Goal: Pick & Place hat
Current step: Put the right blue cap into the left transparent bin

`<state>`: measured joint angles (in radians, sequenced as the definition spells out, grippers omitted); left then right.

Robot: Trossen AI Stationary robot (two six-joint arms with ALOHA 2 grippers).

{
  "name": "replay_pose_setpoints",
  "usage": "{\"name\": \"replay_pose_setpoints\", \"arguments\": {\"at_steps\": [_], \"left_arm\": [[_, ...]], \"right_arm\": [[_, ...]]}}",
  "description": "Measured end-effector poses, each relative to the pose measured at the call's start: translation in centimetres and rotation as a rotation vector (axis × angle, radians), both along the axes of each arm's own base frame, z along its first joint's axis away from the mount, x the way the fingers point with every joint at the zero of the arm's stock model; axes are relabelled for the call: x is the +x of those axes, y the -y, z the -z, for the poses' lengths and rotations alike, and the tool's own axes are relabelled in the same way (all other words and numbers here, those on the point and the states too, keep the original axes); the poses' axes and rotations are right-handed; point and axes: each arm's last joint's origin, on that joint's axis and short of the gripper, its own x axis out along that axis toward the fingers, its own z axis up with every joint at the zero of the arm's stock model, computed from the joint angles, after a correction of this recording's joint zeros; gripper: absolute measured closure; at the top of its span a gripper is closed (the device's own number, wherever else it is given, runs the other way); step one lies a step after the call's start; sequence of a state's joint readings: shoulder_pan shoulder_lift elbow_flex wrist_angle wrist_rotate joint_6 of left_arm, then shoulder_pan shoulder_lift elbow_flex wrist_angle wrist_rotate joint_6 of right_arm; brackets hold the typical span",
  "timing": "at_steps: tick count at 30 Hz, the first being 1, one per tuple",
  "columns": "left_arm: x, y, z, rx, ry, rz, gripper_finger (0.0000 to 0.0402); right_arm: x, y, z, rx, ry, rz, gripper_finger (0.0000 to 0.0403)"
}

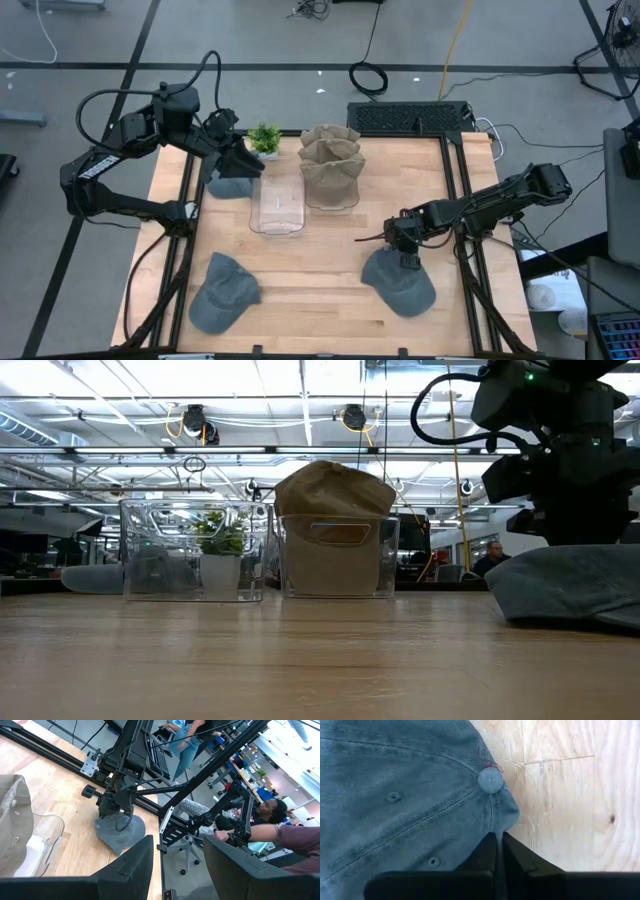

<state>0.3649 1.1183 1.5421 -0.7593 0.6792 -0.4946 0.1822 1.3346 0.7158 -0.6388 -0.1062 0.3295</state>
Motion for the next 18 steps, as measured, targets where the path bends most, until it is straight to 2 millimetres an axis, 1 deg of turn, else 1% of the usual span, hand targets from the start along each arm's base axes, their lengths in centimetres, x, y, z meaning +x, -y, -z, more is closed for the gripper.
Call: {"name": "replay_pose_setpoints", "arguments": {"at_steps": [2,4,13,18], "left_arm": [[0.0,0.0,0.0,0.000,0.000,0.000,0.0220],[0.0,0.0,0.0,-0.006,-0.002,-0.002,0.0220],[0.0,0.0,0.0,-0.012,-0.001,-0.005,0.0220],[0.0,0.0,0.0,-0.011,0.000,-0.007,0.0220]], "right_arm": [[0.1,0.0,-0.2,0.000,-0.001,0.002,0.0400],[0.4,-0.1,-1.0,0.002,0.008,0.002,0.0401],[2.0,-0.3,-6.6,-0.016,0.111,-0.063,0.0402],[2.3,-0.2,-9.0,-0.065,0.156,-0.059,0.0402]]}}
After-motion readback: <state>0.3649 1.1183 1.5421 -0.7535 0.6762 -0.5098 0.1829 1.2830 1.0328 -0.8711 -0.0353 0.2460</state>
